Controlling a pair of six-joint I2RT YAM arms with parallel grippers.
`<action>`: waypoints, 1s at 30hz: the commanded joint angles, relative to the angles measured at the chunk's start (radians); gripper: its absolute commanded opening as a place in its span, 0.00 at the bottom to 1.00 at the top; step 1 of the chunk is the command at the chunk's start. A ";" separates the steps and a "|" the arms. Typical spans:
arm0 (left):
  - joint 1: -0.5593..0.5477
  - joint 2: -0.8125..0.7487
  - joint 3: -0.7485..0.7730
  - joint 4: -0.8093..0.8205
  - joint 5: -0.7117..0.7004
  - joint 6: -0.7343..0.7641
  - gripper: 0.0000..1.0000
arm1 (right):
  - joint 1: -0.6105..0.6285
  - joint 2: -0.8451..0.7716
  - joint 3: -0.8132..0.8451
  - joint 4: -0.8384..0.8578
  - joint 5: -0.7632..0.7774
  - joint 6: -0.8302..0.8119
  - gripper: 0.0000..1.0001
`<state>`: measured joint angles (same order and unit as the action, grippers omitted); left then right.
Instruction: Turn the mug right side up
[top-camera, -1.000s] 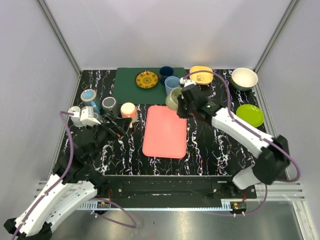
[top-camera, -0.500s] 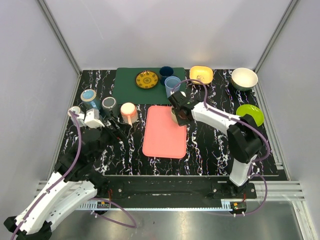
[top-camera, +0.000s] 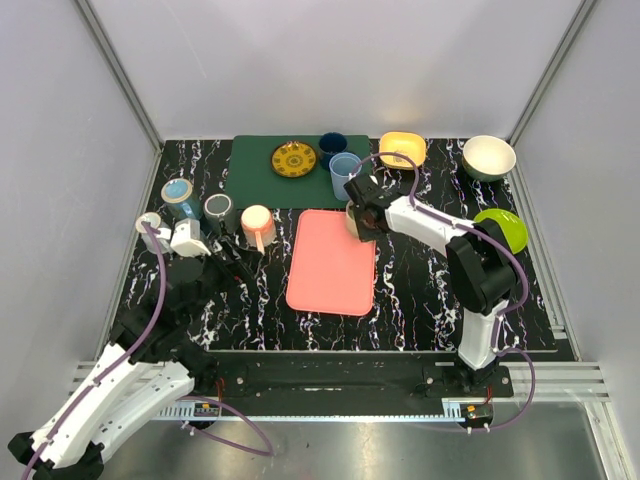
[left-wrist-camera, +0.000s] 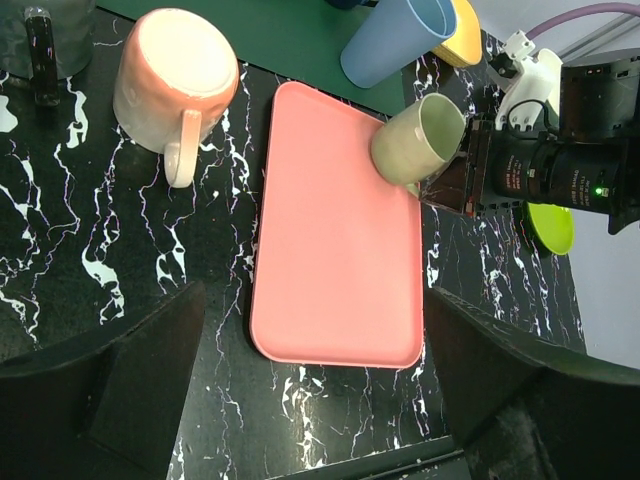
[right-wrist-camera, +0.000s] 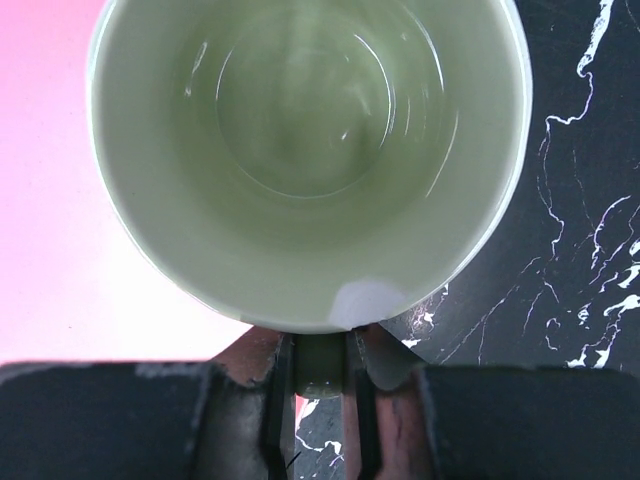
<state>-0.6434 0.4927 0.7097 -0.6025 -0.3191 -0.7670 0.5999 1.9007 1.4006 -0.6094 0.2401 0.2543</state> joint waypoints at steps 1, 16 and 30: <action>0.001 0.017 -0.010 0.021 -0.015 0.021 0.92 | -0.006 -0.003 0.037 0.074 -0.018 -0.003 0.04; 0.043 0.355 0.076 -0.040 -0.094 0.115 0.92 | 0.052 -0.439 -0.110 0.126 -0.038 0.088 0.74; 0.283 0.911 0.324 0.124 0.161 0.304 0.64 | 0.087 -0.762 -0.357 0.175 -0.140 0.151 0.71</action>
<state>-0.3706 1.3209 0.9333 -0.5541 -0.2481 -0.5404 0.6796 1.1900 1.0565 -0.4599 0.1314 0.3870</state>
